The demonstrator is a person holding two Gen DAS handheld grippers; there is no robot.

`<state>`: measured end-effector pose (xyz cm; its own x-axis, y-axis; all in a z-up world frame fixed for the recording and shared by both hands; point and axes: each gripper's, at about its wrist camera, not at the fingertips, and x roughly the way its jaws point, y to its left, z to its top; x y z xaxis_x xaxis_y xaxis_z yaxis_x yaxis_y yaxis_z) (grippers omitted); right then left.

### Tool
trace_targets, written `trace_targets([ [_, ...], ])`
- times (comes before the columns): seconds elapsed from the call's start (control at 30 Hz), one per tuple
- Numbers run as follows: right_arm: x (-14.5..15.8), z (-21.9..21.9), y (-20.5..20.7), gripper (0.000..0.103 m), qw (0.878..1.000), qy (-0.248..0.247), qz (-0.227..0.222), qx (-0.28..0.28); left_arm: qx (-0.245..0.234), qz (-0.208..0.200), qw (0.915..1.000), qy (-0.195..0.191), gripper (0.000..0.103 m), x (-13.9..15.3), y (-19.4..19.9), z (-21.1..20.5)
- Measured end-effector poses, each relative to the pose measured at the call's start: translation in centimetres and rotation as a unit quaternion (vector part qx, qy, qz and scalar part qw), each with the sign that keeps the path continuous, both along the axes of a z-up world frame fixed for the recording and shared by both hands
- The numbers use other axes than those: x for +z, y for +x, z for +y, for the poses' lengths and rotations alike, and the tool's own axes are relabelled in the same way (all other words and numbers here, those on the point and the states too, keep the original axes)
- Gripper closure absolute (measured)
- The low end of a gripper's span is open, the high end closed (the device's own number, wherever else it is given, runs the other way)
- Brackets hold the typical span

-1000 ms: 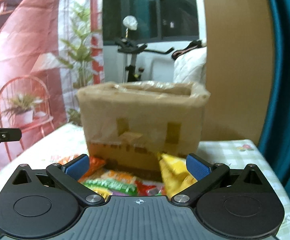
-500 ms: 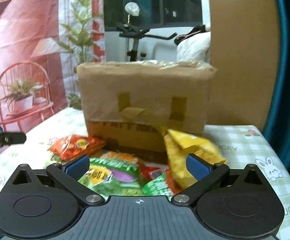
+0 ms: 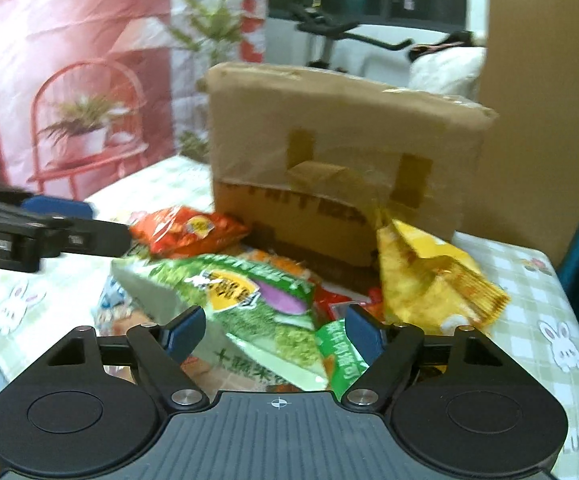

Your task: Organize snacks

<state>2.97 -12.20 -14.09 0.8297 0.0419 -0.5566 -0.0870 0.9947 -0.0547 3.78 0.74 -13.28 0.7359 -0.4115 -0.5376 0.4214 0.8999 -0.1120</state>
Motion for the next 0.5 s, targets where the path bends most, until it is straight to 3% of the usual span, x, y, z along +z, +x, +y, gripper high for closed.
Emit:
trace_targets([
  [0.3, -1.6, 0.0, 1.1, 0.029, 0.998, -0.011, 0.035, 0.046, -0.035, 0.056, 0.9977, -0.016, 0.03, -2.9, 2.2, -1.3],
  [0.5, -2.4, -1.2, 1.7, 0.036, 0.997, 0.031, 0.043, 0.054, -0.045, 0.08, 0.9955, -0.024, 0.03, -4.0, 3.4, -1.9],
])
